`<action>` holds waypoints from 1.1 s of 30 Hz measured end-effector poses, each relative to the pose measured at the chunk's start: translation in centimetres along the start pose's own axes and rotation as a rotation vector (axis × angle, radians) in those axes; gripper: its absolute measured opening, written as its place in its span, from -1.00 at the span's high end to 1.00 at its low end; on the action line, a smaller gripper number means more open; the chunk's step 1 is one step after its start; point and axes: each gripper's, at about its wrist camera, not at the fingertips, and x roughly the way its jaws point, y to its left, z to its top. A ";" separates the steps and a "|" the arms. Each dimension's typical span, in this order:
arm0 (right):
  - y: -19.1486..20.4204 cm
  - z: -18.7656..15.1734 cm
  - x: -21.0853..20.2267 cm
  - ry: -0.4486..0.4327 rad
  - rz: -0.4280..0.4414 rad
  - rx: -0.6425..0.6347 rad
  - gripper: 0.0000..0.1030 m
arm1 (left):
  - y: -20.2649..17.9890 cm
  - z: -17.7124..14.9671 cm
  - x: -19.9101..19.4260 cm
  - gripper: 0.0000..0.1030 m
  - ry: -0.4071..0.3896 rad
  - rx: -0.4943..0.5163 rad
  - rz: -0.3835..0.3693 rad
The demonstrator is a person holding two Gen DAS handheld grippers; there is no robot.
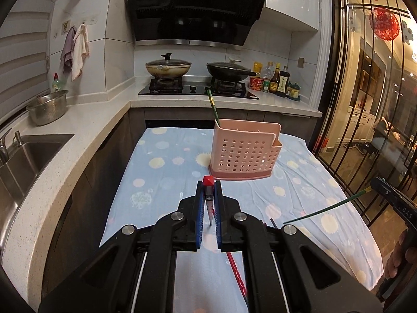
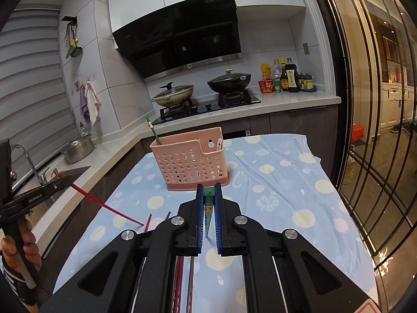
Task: Organize utensils
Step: 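Carry the red chopstick into the pink holder with the left tool while the right tool inserts the green one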
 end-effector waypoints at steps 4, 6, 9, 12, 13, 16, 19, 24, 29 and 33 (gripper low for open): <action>-0.1 1.8 0.7 -0.022 -0.002 -0.006 0.87 | -0.2 1.4 0.8 0.87 -0.019 0.007 -0.007; 0.0 2.5 1.0 -0.032 -0.001 -0.012 0.87 | -0.4 2.3 1.0 0.86 -0.032 0.010 -0.011; 0.3 3.9 1.5 -0.053 0.001 -0.020 0.87 | -0.6 3.5 1.5 0.86 -0.049 0.014 -0.016; 0.7 5.6 2.2 -0.073 0.010 -0.028 0.87 | -0.9 5.0 1.7 0.86 -0.071 0.024 -0.021; 0.8 6.2 2.6 -0.079 0.012 -0.033 0.87 | -1.0 5.6 1.9 0.86 -0.078 0.029 -0.022; 1.3 8.3 3.7 -0.097 0.024 -0.040 0.87 | -1.8 7.7 1.9 0.87 -0.111 0.049 -0.025; 1.8 10.5 5.0 -0.120 0.042 -0.031 0.87 | -2.4 10.2 2.1 0.86 -0.146 0.064 -0.028; 2.7 14.7 7.0 -0.179 0.060 -0.013 0.87 | -3.4 14.9 2.8 0.86 -0.209 0.073 -0.035; 3.8 18.9 9.3 -0.246 0.063 0.000 0.87 | -4.0 19.1 4.0 0.86 -0.260 0.069 -0.043; 4.4 21.0 11.9 -0.265 0.064 0.017 0.87 | -4.3 21.1 6.1 0.86 -0.264 0.076 -0.033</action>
